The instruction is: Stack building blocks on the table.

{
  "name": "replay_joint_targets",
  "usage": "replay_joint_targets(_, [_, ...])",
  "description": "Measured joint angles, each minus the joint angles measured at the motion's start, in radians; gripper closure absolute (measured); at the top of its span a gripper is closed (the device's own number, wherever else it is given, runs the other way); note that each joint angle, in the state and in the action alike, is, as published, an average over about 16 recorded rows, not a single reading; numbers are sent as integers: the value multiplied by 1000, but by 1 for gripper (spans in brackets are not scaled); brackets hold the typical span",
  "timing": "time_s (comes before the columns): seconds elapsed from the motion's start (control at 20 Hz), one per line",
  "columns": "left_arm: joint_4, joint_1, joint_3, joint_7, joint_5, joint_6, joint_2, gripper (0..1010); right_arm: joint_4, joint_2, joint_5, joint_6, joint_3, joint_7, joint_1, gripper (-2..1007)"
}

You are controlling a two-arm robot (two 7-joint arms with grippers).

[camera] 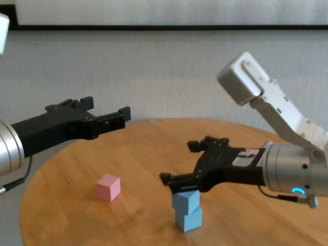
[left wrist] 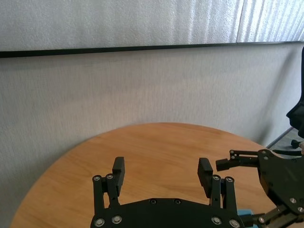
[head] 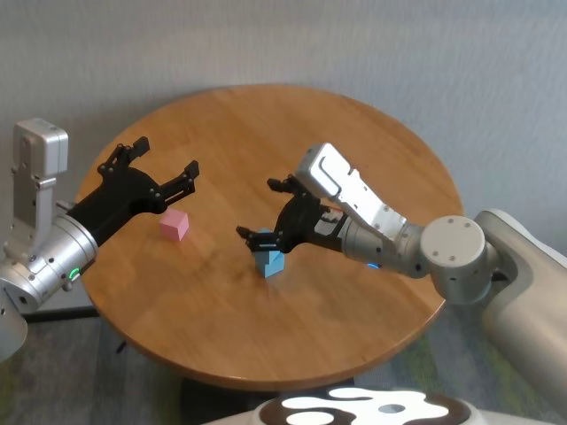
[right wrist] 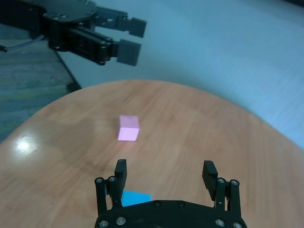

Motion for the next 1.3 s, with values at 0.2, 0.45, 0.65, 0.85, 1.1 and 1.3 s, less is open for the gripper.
replay_joint_targets(0.2, [0, 0, 0, 0, 0, 0, 0, 9, -6, 7, -28, -62, 29, -57, -15, 0])
replay_joint_targets(0.45, [0, 0, 0, 0, 0, 0, 0, 9, -14, 12, -67, -135, 69, -142, -37, 0])
replay_joint_targets(0.65, [0, 0, 0, 0, 0, 0, 0, 9, -12, 11, -96, -204, 99, -209, -57, 0])
replay_joint_targets(0.85, [0, 0, 0, 0, 0, 0, 0, 9, -5, 4, -105, -260, 127, -245, -75, 0])
replay_joint_targets(1.1, [0, 0, 0, 0, 0, 0, 0, 9, 2, -9, -94, -312, 161, -274, -97, 0])
replay_joint_targets(1.3, [0, 0, 0, 0, 0, 0, 0, 9, -10, -19, -88, -315, 184, -291, -112, 0])
